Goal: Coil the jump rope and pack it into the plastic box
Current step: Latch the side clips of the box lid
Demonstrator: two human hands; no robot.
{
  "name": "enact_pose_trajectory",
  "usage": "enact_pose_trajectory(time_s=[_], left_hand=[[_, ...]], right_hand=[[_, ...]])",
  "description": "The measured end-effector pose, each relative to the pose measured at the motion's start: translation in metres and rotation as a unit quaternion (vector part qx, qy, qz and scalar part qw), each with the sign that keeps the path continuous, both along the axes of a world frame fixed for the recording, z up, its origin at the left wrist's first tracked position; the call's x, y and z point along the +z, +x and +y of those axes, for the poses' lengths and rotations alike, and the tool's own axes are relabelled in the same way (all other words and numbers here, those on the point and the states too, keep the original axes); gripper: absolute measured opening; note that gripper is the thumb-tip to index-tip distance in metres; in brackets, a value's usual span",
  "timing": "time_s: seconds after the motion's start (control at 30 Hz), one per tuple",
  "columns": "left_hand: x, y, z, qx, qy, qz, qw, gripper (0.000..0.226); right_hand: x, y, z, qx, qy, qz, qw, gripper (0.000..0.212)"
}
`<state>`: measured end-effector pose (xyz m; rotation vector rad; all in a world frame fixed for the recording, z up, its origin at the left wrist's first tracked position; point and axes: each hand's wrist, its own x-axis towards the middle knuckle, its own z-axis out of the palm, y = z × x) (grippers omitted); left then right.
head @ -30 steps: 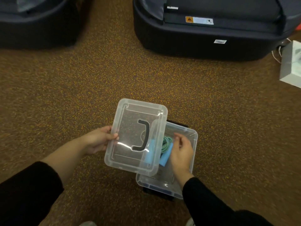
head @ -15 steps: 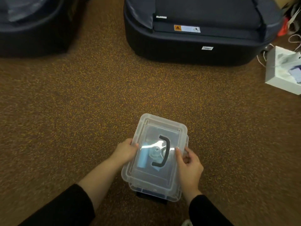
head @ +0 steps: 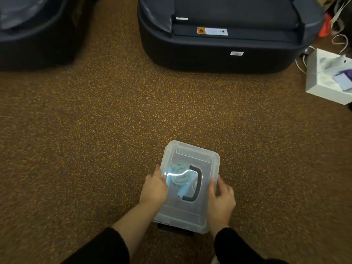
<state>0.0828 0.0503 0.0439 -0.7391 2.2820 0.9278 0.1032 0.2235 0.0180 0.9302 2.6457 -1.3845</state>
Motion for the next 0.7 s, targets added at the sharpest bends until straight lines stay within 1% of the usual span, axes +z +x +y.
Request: enact_pose_trajectory(time_s=[0.17, 0.23, 0.3, 0.37, 0.4, 0.43, 0.47, 0.53, 0.57, 0.6, 0.63, 0.67, 0.7], left_hand=[[-0.004, 0.01, 0.0, 0.017, 0.015, -0.019, 1.0, 0.055], [-0.011, 0.012, -0.003, 0.031, 0.027, -0.019, 0.999, 0.054], [-0.016, 0.011, -0.007, 0.04, 0.046, -0.024, 0.998, 0.055], [-0.015, 0.014, -0.009, 0.06, 0.062, -0.009, 0.996, 0.062], [-0.014, 0.016, -0.01, 0.079, 0.056, 0.004, 0.995, 0.068], [-0.01, 0.02, -0.011, 0.114, 0.047, 0.002, 0.992, 0.076], [-0.006, 0.025, -0.011, 0.166, 0.045, 0.0, 0.985, 0.084], [-0.006, 0.04, -0.007, 0.301, 0.071, -0.02, 0.951, 0.093], [-0.01, 0.049, -0.005, 0.374, 0.108, -0.039, 0.92, 0.101], [-0.015, 0.059, -0.003, 0.441, 0.154, -0.051, 0.883, 0.117], [-0.025, 0.072, -0.002, 0.484, 0.218, -0.064, 0.845, 0.132], [-0.031, 0.086, 0.002, 0.505, 0.29, -0.078, 0.809, 0.136], [-0.028, 0.096, 0.007, 0.507, 0.34, -0.092, 0.786, 0.127]], right_hand=[[-0.01, 0.004, 0.002, 0.03, 0.047, -0.029, 0.998, 0.047], [-0.013, 0.005, 0.003, 0.035, 0.046, -0.038, 0.998, 0.047], [-0.014, 0.004, 0.003, 0.058, 0.039, -0.035, 0.997, 0.041], [-0.01, 0.0, 0.004, 0.086, 0.021, -0.018, 0.996, 0.034], [-0.008, -0.001, 0.005, 0.099, 0.024, -0.011, 0.995, 0.037], [-0.005, -0.004, 0.007, 0.113, 0.039, -0.007, 0.993, 0.045], [0.0, -0.009, 0.009, 0.126, 0.056, -0.004, 0.99, 0.052], [0.009, -0.027, 0.014, 0.164, 0.089, 0.018, 0.982, 0.058], [0.013, -0.04, 0.015, 0.195, 0.103, 0.024, 0.975, 0.059], [0.016, -0.056, 0.014, 0.231, 0.116, 0.023, 0.966, 0.061], [0.019, -0.072, 0.013, 0.268, 0.126, 0.017, 0.955, 0.065], [0.021, -0.088, 0.009, 0.303, 0.129, 0.007, 0.944, 0.069], [0.023, -0.103, 0.006, 0.335, 0.126, -0.006, 0.934, 0.075]])
